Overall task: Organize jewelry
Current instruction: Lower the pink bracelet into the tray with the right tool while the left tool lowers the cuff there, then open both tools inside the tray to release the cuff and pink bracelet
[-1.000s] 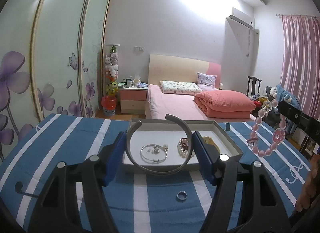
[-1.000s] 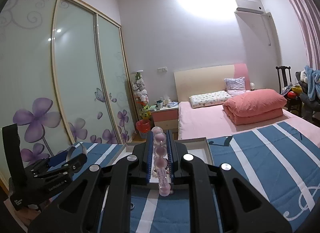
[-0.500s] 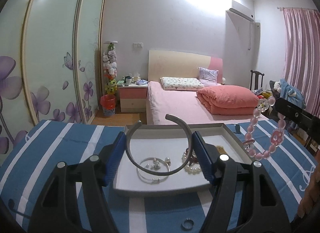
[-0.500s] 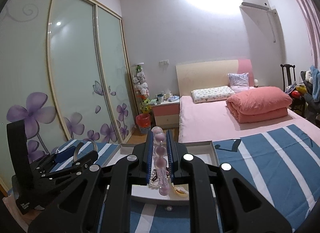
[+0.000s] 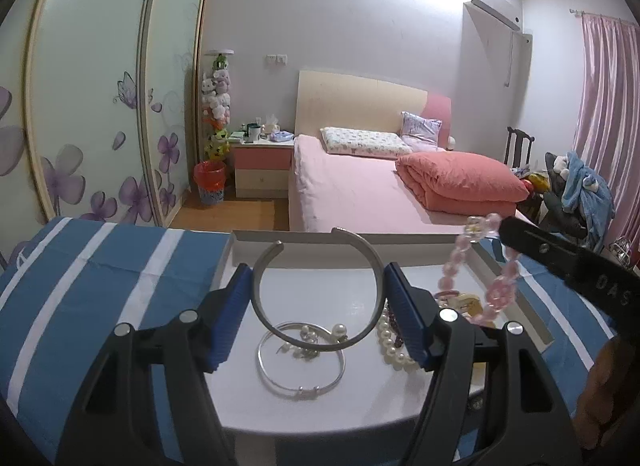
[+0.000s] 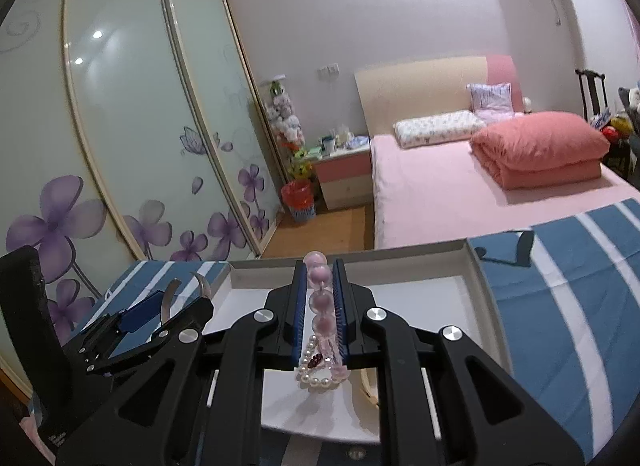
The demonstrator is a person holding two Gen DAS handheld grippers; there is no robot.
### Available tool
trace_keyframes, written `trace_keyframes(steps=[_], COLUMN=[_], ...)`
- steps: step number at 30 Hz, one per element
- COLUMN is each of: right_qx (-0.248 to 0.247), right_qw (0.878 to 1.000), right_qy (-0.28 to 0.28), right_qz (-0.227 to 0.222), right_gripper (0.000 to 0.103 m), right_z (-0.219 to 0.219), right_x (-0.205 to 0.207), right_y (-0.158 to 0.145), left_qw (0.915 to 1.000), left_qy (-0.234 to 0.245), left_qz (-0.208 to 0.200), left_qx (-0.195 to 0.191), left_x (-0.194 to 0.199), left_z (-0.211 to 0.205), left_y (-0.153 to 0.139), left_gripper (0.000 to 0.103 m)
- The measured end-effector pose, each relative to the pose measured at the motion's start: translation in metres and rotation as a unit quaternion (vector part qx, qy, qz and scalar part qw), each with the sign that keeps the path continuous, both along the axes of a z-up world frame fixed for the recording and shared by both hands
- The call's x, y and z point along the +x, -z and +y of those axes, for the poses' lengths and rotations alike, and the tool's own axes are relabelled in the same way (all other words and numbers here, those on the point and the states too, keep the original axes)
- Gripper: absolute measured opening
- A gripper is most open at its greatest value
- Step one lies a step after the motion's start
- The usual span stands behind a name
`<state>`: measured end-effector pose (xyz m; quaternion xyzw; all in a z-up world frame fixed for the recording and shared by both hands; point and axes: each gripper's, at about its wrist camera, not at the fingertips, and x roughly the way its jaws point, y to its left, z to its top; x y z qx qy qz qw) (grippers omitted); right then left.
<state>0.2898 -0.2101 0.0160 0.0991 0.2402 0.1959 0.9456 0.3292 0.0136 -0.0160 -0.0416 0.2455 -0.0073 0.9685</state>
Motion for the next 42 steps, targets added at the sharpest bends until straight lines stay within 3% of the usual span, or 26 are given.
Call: trace_keyframes(steps=[14, 16, 17, 18, 42], right_qx=[-0.009, -0.010, -0.010, -0.009, -0.033], right_qw=[0.999, 0.999, 0.999, 0.999, 0.999], right_qy=[0.013, 0.019, 0.022, 0.025, 0.024], right_qz=[0.033, 0.028, 0.025, 0.020, -0.007], right_gripper=[0.015, 0.024, 0.037, 0.044, 0.044], right_z=[0.005, 0.004, 0.003, 0.002, -0.002], right_x=[0.024, 0.024, 0.022, 0.021, -0.017], right_y=[0.016, 0.015, 0.014, 0.013, -0.005], left_qw=[0.9995, 0.9995, 0.9996, 0.9997, 0.9997], left_qy=[0.004, 0.002, 0.000, -0.002, -0.023], left_qz=[0.031, 0.031, 0.027, 0.025, 0.002], left_qx=[0.001, 0.000, 0.001, 0.002, -0.006], left_x=[0.027, 0.027, 0.027, 0.029, -0.022], left_z=[-0.006, -0.005, -0.005, -0.004, 0.014], left_y=[0.019, 0.019, 0.018, 0.016, -0.010], left_gripper=[0.066, 0.067, 0.070, 0.071, 0.071])
